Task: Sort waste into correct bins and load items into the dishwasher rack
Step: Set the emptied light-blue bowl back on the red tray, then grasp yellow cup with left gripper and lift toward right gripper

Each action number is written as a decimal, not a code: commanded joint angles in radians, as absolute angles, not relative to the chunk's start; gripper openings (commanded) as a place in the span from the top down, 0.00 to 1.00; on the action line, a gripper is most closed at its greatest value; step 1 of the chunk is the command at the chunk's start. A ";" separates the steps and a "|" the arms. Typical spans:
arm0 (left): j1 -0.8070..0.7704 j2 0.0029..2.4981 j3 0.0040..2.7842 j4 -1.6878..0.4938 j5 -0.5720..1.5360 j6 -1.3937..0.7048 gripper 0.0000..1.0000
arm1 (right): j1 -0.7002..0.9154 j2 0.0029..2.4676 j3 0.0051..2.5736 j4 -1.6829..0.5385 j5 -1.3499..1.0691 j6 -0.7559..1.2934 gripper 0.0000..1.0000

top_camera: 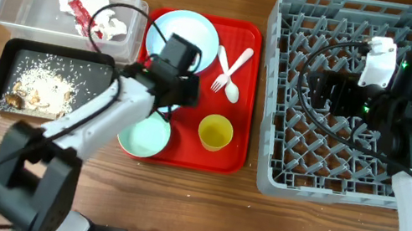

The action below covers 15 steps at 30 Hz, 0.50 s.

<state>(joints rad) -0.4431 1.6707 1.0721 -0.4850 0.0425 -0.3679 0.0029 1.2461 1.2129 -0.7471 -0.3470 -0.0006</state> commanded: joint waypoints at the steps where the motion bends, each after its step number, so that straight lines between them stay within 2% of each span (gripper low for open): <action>1: -0.475 1.710 1.079 -0.482 -0.073 -0.344 0.92 | 0.001 1.253 1.236 -0.744 -0.350 0.011 0.00; 2: -0.476 1.708 1.080 -0.476 -0.073 -0.344 0.74 | 0.001 1.253 1.236 -0.744 -0.350 0.011 0.00; 3: -0.476 1.705 1.082 -0.474 -0.073 -0.344 0.65 | 0.001 1.253 1.236 -0.744 -0.350 0.011 0.00; 6: -0.476 1.681 1.110 -0.480 -0.062 -0.344 0.50 | 0.001 1.253 1.236 -0.740 -0.350 0.011 0.00; 11: -0.476 1.597 1.147 -0.491 0.069 -0.342 0.41 | 0.001 1.253 1.236 -0.741 -0.350 0.011 0.00; 15: -0.476 1.561 1.147 -0.538 0.140 -0.290 0.39 | 0.001 1.253 1.236 -0.741 -0.350 0.011 0.00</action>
<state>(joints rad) -0.4751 1.6073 1.1271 -0.5133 0.0479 -0.3420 0.0029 1.2461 1.2129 -0.7464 -0.3470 -0.0006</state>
